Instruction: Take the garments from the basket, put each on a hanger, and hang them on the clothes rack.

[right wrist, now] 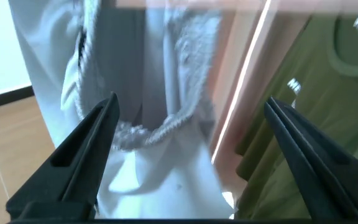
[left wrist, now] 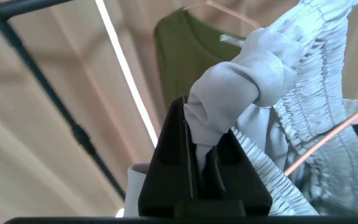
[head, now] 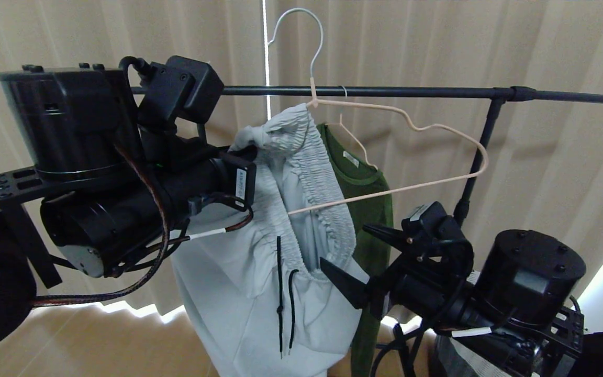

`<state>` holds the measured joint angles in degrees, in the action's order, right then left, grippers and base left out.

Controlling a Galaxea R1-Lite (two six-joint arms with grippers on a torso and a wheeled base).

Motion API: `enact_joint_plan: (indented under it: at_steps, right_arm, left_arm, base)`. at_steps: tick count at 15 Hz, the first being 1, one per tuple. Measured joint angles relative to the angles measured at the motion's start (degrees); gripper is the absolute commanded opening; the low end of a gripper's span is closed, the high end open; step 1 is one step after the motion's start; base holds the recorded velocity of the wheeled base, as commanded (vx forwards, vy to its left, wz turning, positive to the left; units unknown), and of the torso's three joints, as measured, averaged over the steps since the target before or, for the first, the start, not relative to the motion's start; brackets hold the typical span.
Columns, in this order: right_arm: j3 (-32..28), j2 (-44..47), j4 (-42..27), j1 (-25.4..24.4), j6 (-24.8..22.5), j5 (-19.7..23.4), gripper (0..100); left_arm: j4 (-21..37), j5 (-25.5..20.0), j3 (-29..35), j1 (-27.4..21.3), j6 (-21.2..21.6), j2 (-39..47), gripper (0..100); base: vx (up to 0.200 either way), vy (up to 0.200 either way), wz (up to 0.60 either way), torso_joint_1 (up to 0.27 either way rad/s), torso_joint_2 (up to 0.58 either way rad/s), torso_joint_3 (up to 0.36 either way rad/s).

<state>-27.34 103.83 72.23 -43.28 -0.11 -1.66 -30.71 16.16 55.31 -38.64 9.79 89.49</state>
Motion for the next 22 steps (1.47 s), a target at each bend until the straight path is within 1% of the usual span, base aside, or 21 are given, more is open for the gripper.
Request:
enact_joint_plan:
  at_steps: [1,2,4,7,9,11,15,16,18,19,20,22]
  right_arm:
    - [0.00,0.35,0.00,0.06,0.04,-0.01,100]
    - [0.00,0.59,0.00,0.12,0.06,0.00,0]
    - [0.11,0.85,0.02,0.17,0.11,-0.09,0]
    - [0.61,0.67,0.16,1.52,0.16,-1.79,0]
    - [1.85,0.15,2.68,3.40,-0.02,-2.33,0]
    - [3.40,-0.52,4.71,6.46,-0.24,-2.33,0]
    - [4.39,-2.10,4.96,14.45,-0.49,-2.04,0]
    - [4.30,-2.32,4.90,15.64,-0.68,-1.97,0]
    - [3.78,-2.54,4.85,18.97,-1.34,-1.79,0]
    - [3.29,-2.56,4.77,20.35,-1.48,-1.71,0]
    - [3.06,-2.61,4.73,21.28,-1.61,-1.71,0]
    - [2.84,-2.62,4.71,22.09,-1.69,-1.71,0]
  left_arm:
    - [-0.09,-0.49,-0.10,-0.11,0.02,-0.05,0]
    - [-0.07,-0.90,-0.22,-0.27,0.06,-0.11,0]
    - [-0.09,-1.41,-0.24,-0.55,0.44,-0.41,0]
    - [-1.34,-1.33,-0.10,-0.38,0.94,-0.57,0]
    - [-2.29,-1.33,-0.40,0.45,2.06,-0.52,0]
    - [-4.55,-1.34,-1.38,1.83,4.30,-0.46,0]
    - [-9.65,-1.44,-4.35,3.07,8.27,-0.18,0]
    - [-10.31,-1.44,-4.90,3.17,8.87,-0.13,0]
    - [-11.22,-1.45,-6.23,4.06,11.50,0.12,0]
    - [-12.12,-1.52,-7.07,4.85,13.58,0.44,0]
    - [-13.41,-1.55,-7.94,5.66,15.20,0.83,0]
    - [-16.51,-1.56,-10.41,6.79,19.74,1.57,0]
  base:
    - [0.000,0.000,0.00,0.000,0.00,0.000]
    - [0.000,0.000,0.00,0.000,0.00,0.000]
    - [0.000,0.000,0.00,0.000,0.00,0.000]
    - [0.000,0.000,0.00,0.000,0.00,0.000]
    - [0.000,0.000,0.00,0.000,0.00,0.000]
    - [0.000,0.000,0.00,0.000,0.00,0.000]
    - [0.000,0.000,0.00,0.000,0.00,0.000]
    - [0.000,0.000,0.00,0.000,0.00,0.000]
    - [0.000,0.000,0.00,0.000,0.00,0.000]
    - [0.000,0.000,0.00,0.000,0.00,0.000]
    - [0.000,0.000,0.00,0.000,0.00,0.000]
    - [0.000,0.000,0.00,0.000,0.00,0.000]
